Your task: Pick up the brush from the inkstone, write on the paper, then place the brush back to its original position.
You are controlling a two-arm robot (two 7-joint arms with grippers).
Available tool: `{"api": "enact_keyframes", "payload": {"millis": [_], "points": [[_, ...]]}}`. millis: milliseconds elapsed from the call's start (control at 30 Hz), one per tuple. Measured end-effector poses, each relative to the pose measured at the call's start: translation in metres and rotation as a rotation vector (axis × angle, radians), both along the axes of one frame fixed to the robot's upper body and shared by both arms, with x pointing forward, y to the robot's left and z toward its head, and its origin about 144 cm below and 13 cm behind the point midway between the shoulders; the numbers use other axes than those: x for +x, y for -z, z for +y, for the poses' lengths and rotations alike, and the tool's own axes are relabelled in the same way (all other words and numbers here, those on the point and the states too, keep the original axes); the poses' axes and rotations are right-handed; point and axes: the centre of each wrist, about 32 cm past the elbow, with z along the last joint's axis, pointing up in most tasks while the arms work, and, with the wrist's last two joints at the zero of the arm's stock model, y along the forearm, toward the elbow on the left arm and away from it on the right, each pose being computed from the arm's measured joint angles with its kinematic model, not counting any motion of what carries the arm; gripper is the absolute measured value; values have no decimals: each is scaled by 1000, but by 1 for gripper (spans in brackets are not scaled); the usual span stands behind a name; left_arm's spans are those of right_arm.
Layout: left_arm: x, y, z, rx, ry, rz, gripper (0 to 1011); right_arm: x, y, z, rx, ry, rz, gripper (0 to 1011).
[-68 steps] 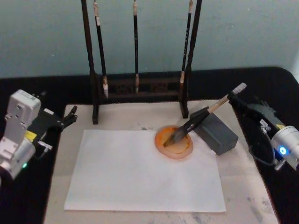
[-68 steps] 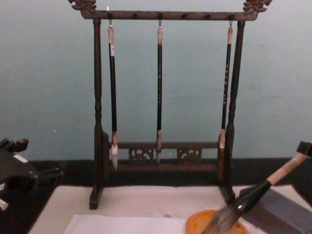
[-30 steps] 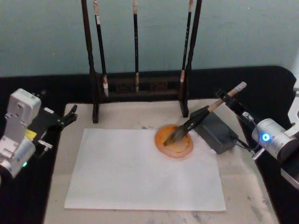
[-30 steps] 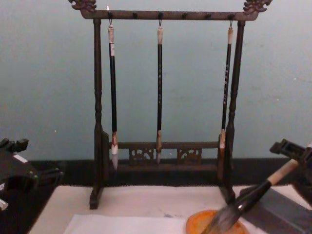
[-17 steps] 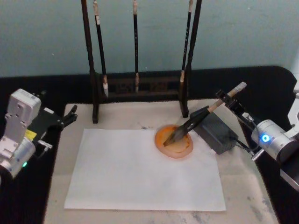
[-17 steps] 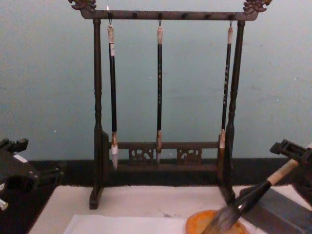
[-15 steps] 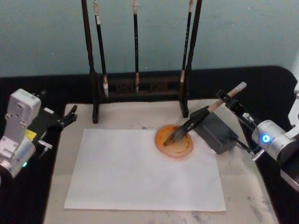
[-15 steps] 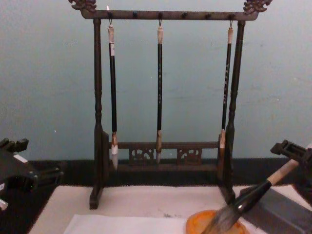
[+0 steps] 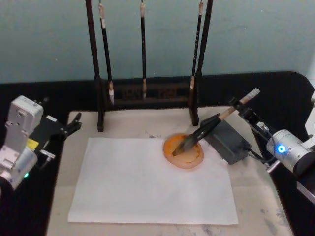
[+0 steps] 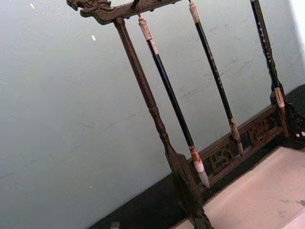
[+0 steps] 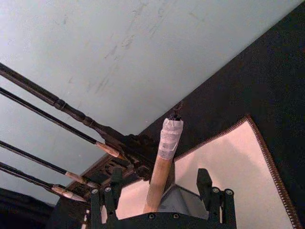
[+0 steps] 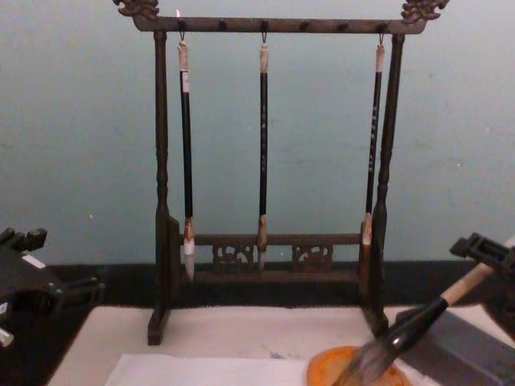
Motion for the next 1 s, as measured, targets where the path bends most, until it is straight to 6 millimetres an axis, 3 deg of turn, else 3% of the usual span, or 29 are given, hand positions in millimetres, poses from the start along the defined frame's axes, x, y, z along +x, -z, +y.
{"api": "enact_keyframes", "payload": {"millis": [233,367,767,1000], "points": [[0,0,0,0,0,0,1009,0,0,0,0,1,0,996],[0,0,0,0,0,0,1010,0,0,0,0,1,0,924],[0,0,0,0,0,0,1010,0,0,0,-1,2,-1,578],[0,0,0,0,0,0,1009,0,0,0,-1,1,-1,326]]}}
